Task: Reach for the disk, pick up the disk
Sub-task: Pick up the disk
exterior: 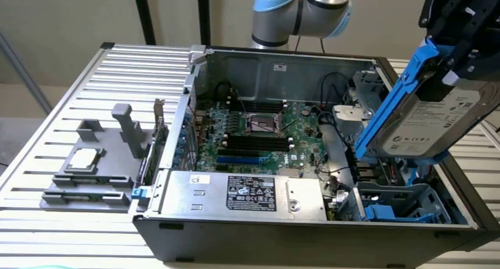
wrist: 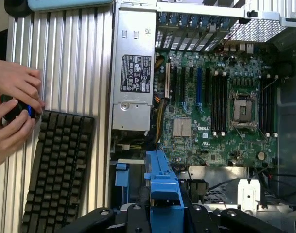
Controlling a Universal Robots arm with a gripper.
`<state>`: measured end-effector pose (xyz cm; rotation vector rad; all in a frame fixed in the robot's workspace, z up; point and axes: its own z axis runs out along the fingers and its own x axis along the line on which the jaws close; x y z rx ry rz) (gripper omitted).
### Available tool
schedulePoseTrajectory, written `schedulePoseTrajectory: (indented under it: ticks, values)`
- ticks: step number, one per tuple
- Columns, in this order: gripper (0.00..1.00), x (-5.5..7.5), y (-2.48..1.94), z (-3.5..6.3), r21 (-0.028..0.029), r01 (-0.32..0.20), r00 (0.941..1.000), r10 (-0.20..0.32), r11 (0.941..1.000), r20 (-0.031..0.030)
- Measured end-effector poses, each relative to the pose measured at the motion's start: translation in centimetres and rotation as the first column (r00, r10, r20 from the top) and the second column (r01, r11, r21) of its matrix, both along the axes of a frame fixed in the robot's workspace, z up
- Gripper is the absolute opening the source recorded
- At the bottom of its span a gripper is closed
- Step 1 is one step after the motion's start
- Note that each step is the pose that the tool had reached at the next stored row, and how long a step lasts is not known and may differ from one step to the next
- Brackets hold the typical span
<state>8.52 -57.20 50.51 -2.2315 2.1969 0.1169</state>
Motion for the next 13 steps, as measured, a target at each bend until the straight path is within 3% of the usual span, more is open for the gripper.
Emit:
schedulePoseTrajectory:
  ticks: [6,8,13]
  values:
    - [0.33,2.3,-0.96,0.01,0.0028,0.0,1.0,0.0,1.0,0.0]
    - [0.33,2.5,-1.26,0.01,0.0039,0.0,1.0,0.0,1.0,0.0]
    - [0.33,2.5,-1.38,0.0,0.0045,0.0,1.0,0.0,1.0,0.0]
